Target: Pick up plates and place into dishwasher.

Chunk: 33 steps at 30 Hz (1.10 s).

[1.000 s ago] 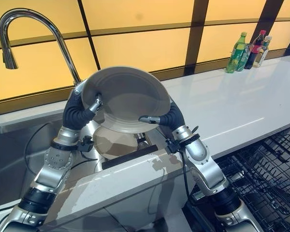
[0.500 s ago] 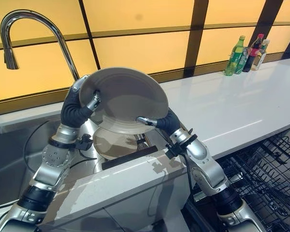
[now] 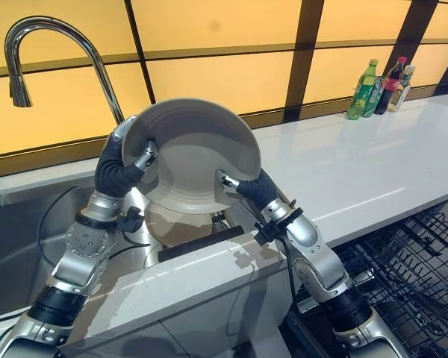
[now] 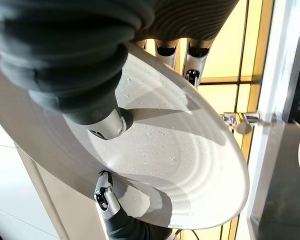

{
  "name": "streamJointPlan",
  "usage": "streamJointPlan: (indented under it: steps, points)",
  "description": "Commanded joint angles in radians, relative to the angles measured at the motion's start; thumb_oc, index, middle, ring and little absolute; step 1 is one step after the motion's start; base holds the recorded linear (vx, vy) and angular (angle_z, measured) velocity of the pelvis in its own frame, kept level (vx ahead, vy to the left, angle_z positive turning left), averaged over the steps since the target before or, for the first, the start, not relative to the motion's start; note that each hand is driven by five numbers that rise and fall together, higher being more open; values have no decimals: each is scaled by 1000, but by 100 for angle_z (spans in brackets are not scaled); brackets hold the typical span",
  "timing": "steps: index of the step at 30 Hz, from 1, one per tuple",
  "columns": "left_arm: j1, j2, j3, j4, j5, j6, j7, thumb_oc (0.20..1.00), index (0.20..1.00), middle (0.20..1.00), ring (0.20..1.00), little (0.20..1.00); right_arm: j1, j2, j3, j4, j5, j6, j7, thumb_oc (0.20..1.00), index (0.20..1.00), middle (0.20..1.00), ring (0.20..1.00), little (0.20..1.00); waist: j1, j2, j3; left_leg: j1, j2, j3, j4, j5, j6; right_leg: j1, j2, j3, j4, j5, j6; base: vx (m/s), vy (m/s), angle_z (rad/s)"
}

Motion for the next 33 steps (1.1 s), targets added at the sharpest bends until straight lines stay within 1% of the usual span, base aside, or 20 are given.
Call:
streamJointPlan:
  steps: [1, 2, 3, 4, 5, 6, 8, 10, 14, 19, 24, 27, 30, 33]
  points:
    - [-149, -15, -107, 15, -7, 6, -84, 200, 200, 200, 200, 200, -156, 70, 17, -30, -13, -69, -4, 200, 200, 200, 200, 200, 3, -6, -34, -30, 29, -12, 14, -72, -13, 26, -47, -16, 37, -108, 75, -34, -6, -2]
    - [-148, -16, -106, 18, -11, 32, -92, 200, 200, 200, 200, 200, -156, 71, 9, -28, -14, -80, -11, 200, 200, 200, 200, 200, 2, -6, -33, -36, 30, -10, 15, -61, -13, 18, -47, -15, 41, -99, 72, -34, -6, -1]
    - [-147, -17, -106, 21, -26, 60, -99, 200, 200, 200, 200, 200, -157, 72, 5, -32, -14, -82, -18, 200, 200, 200, 200, 200, 2, -6, -33, -36, 31, -10, 16, -60, -13, 17, -46, -15, 43, -100, 72, -77, -11, -1]
    - [-146, -19, -104, 25, -38, 78, -105, 445, 445, 445, 445, 445, -158, 72, 3, -33, -18, -86, -25, 200, 200, 200, 200, 200, 2, -6, -33, -36, 31, -10, 17, -60, -13, 17, -46, -15, 44, -101, 71, 0, 0, 0]
    - [-145, -21, -102, 30, -50, 90, -107, 868, 868, 868, 868, 868, -159, 72, 0, -33, -22, -87, -32, 200, 200, 200, 200, 200, 2, -5, -33, -36, 32, -11, 17, -61, -13, 17, -45, -15, 44, -101, 70, -40, -3, 0]
    - [-142, -24, -96, 41, -72, 110, -113, 1000, 1000, 1000, 1000, 1000, -163, 72, -9, -27, -29, -92, -38, 200, 200, 200, 200, 200, 2, -4, -33, -36, 33, -12, 18, -60, -14, 17, -45, -14, 44, -101, 69, -41, -2, 0]
    - [-138, -34, -85, 52, -92, 124, -94, 1000, 1000, 1000, 1000, 1000, -163, 72, -22, -22, -44, -96, -52, 200, 200, 200, 200, 200, 2, -4, -35, -34, 35, -13, 16, -61, -14, 20, -44, -16, 43, -102, 69, -35, -5, 0]
    - [-132, -39, -63, 45, -85, 116, -55, 1000, 1000, 1000, 1000, 1000, -157, 69, -42, -20, -52, -97, -59, 200, 200, 200, 200, 200, 2, -3, -37, -34, 37, -13, 16, -60, -15, 22, -42, -18, 41, -103, 68, -33, -10, 0]
    - [-123, -45, 12, 25, -115, 121, 40, 1000, 1000, 1000, 1000, 1000, -147, 56, -85, -22, -64, -95, -67, 200, 200, 200, 200, 200, 3, -6, -41, -37, 41, -15, 16, -57, -19, 19, -40, -21, 41, -103, 65, -39, -17, 0]
    - [-122, -63, 79, 10, -86, 94, 132, 1000, 1000, 1000, 1000, 1000, -142, 53, -124, -28, -86, -91, -79, 200, 200, 200, 200, 200, 1, -9, -40, -40, 44, -19, 18, -56, -21, 20, -36, -24, 39, -103, 60, -42, -19, 0]
    - [-119, -62, 119, 0, -65, 94, 177, 1000, 1000, 1000, 1000, 1000, -128, 43, -155, -40, -92, -93, -106, 200, 200, 200, 200, 200, -5, -10, -44, -40, 49, -16, 18, -55, -26, 20, -34, -20, 34, -103, 58, -20, -9, 0]
    - [-123, -59, 131, 3, -63, 83, 199, 1000, 1000, 1000, 1000, 1000, -130, 39, -165, -37, -131, -86, -132, 200, 200, 200, 200, 200, -10, -10, -44, -40, 53, -11, 21, -55, -29, 18, -34, -19, 34, -102, 58, 0, 0, 0]
    - [-117, -50, 150, -2, -66, 73, 206, 1000, 1000, 1000, 1000, 1000, -131, 14, -184, -34, -185, -92, -160, 200, 200, 200, 200, 200, -15, -12, -43, -38, 56, -3, 24, -55, -31, 16, -36, -15, 33, -99, 59, 0, 0, 0]
    - [-106, -37, 178, -4, -89, 65, 216, 1000, 1000, 1000, 1000, 1000, -124, -30, -228, -41, -229, -95, -193, 200, 200, 200, 200, 200, -25, -16, -42, -36, 55, 5, 25, -57, -29, 11, -37, -3, 34, -96, 61, -16, 24, -3]
